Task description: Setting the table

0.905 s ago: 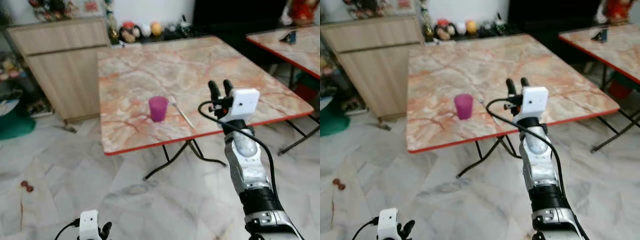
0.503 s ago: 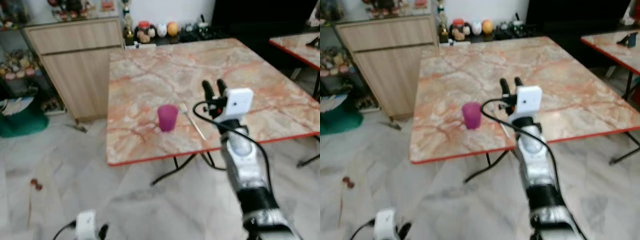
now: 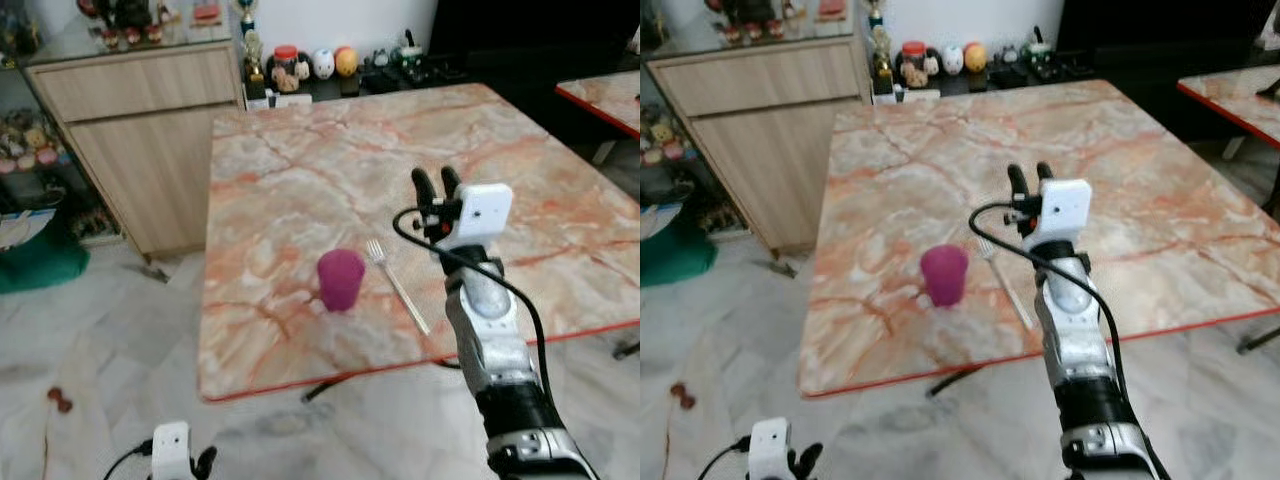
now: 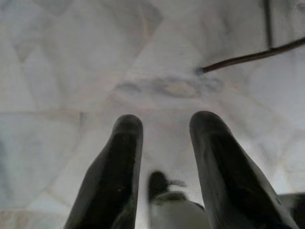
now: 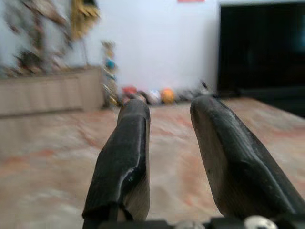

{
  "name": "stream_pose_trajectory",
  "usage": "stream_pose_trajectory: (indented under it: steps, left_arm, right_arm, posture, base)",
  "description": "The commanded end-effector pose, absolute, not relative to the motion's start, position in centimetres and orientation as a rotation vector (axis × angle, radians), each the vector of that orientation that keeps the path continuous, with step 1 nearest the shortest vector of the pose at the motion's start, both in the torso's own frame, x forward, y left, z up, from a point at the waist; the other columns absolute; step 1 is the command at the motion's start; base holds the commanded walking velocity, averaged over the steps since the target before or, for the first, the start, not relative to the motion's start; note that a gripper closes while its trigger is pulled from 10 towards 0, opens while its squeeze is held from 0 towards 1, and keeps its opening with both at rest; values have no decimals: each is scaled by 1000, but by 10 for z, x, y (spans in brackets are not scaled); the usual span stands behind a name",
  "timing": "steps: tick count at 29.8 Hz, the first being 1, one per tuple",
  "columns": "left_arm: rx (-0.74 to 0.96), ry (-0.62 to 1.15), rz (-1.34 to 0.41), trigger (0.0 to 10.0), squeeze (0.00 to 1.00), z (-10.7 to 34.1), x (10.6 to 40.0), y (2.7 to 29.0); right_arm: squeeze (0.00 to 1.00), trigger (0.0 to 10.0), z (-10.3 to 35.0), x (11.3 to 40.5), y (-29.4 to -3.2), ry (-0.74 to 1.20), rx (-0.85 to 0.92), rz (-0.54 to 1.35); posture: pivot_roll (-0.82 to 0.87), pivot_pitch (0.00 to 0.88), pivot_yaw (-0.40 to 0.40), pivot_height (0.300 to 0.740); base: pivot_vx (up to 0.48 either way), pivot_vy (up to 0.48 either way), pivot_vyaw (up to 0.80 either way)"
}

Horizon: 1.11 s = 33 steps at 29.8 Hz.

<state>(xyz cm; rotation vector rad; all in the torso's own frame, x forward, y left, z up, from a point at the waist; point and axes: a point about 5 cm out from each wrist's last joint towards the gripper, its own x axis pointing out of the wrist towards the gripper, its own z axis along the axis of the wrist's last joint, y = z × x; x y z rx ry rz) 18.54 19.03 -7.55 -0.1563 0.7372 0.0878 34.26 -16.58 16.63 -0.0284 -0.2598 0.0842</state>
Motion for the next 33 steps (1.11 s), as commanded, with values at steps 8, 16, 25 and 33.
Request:
stream_pose_trajectory:
  steps: [8, 16, 25, 33]
  left_arm:
    - [-131, 767, 99, 10000, 0, -78, 178, 199]
    - [-129, 759, 96, 10000, 0, -77, 180, 198]
    - [-131, 753, 99, 10000, 0, -78, 179, 197]
    - [-130, 763, 103, 10000, 0, -79, 177, 199]
  right_arm:
    - [1000, 10000, 155, 344, -159, -148, -43, 125]
    - [1000, 10000, 147, 350, -160, -49, -11, 119]
    - [1000, 10000, 127, 348, -157, 95, -25, 153]
    - [0, 10000, 98, 345, -157, 286, -31, 189]
  posture:
    - [-65, 0, 20, 740]
    - [-62, 0, 18, 740]
    - [-57, 0, 14, 740]
    - [-54, 0, 15, 740]
  base:
    - [0, 0, 0]
    - [0, 0, 0]
    - [0, 0, 0]
    - [0, 0, 0]
